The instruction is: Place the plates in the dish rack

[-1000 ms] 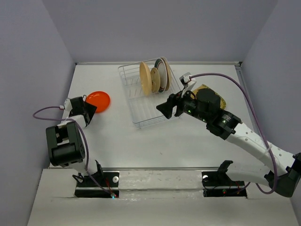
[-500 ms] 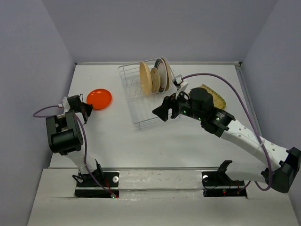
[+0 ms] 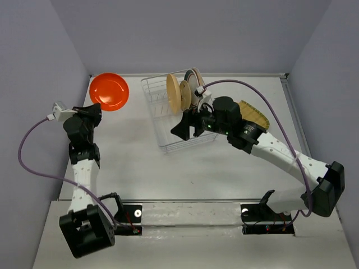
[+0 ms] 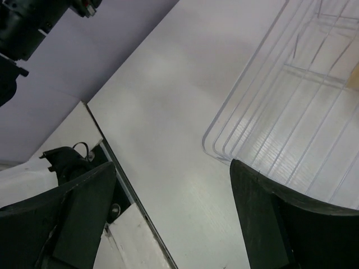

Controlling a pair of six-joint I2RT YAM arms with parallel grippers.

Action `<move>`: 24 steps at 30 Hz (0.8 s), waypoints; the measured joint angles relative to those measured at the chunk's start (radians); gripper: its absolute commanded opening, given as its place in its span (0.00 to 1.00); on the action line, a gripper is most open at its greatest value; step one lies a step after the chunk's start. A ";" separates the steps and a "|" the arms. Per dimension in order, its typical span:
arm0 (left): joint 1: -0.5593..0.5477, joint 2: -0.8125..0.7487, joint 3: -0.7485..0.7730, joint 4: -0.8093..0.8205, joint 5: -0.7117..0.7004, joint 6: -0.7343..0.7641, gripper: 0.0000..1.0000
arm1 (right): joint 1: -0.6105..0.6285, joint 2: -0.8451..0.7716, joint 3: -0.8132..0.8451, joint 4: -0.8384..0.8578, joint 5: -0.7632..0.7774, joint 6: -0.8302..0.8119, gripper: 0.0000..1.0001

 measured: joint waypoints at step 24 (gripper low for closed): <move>-0.269 -0.307 -0.137 -0.026 0.603 0.167 0.27 | -0.068 0.272 0.188 0.041 -0.129 0.031 0.07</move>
